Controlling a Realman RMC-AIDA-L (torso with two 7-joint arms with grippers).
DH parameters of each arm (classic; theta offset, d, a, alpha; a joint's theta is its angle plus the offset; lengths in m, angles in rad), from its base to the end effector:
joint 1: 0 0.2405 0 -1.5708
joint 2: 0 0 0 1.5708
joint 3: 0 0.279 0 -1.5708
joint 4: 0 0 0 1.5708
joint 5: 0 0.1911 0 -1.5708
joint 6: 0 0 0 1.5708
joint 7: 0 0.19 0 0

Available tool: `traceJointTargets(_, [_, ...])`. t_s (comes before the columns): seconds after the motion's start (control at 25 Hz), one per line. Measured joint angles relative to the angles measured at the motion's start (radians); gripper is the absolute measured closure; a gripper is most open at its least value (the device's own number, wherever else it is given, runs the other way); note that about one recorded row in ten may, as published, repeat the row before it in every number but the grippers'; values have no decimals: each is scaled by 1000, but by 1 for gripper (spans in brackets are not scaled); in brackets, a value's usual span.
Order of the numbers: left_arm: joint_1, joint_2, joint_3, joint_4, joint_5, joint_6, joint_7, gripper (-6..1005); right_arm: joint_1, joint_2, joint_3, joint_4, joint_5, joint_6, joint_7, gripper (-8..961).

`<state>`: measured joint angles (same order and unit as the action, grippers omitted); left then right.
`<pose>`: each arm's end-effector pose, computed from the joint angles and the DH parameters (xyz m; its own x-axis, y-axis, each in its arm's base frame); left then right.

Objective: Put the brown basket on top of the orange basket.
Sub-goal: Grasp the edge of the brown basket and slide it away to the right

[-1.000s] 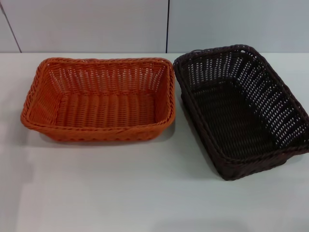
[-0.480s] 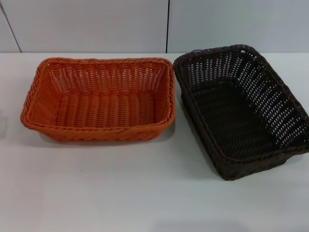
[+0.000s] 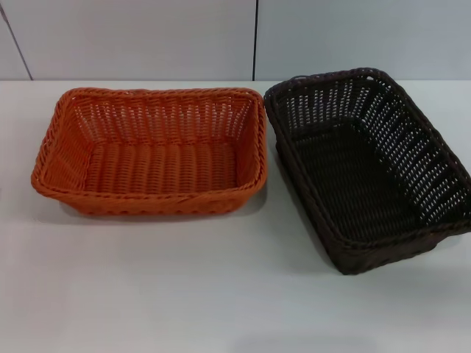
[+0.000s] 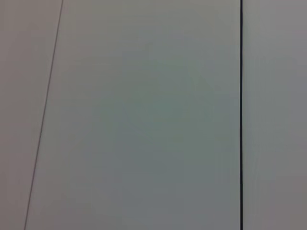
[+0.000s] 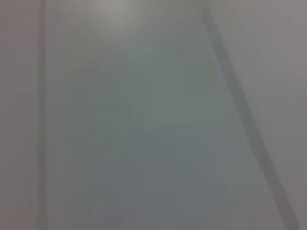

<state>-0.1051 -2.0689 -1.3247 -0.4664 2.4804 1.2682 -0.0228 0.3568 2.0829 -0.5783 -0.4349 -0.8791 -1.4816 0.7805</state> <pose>-0.3773 0.3004 0.0759 0.6937 -0.2498 0.6755 0.7201 0.2617 -0.6427 0.2994 0.3568 0.1107 0.4627 0.3959 -0.7932 -0.7634 -0.2770 -0.5836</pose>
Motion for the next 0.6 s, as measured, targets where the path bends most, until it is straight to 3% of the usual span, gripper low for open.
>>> traceJointTargets(0.04, [1, -1, 4, 3, 0, 0, -1, 203, 1, -3, -59, -144, -90, 126, 180, 192])
traceJointTargets(0.08, [1, -1, 4, 3, 0, 0, -1, 203, 1, -3, -59, -144, -90, 126, 180, 193])
traceJointTargets(0.12, [1, -1, 7, 4, 0, -1, -2, 203, 2, -8, -123, -304, -226, 258, 384, 193])
traceJointTargets(0.16, [1, -1, 7, 4, 0, -1, -2, 203, 2, -8, -123, -304, -226, 258, 384, 193])
traceJointTargets(0.2, [1, -1, 7, 4, 0, -1, -2, 203, 4, -8, -154, -392, -308, 313, 491, 193])
traceJointTargets(0.24, [-1, -1, 10, 16, 0, -5, -5, 203, 9, -8, -204, -560, -514, 377, 725, 193])
traceJointTargets(0.28, [-1, -1, 10, 16, 0, -5, -5, 203, 9, -8, -204, -560, -514, 377, 725, 193])
traceJointTargets(0.32, [-1, -1, 10, 16, 0, -5, -5, 203, 26, -11, -237, -700, -704, 375, 959, 193])
traceJointTargets(0.36, [-3, -1, 10, 21, 0, -7, -12, 203, 26, -11, -237, -700, -704, 375, 959, 193])
traceJointTargets(0.4, [-6, -1, 7, 30, 0, -10, -23, 203, 43, -16, -245, -765, -821, 350, 1097, 193])
traceJointTargets(0.44, [-7, -1, 6, 32, 0, -11, -26, 203, 86, -29, -245, -868, -1034, 275, 1315, 193])
traceJointTargets(0.48, [-10, -1, 5, 37, 0, -13, -28, 203, 86, -29, -245, -868, -1034, 275, 1315, 193])
traceJointTargets(0.52, [-12, -1, 5, 39, 0, -17, -29, 203, 142, -46, -240, -943, -1224, 166, 1507, 193])
traceJointTargets(0.6, [-17, 0, 4, 45, 0, -28, -29, 203, 174, -58, -236, -968, -1297, 107, 1574, 193])
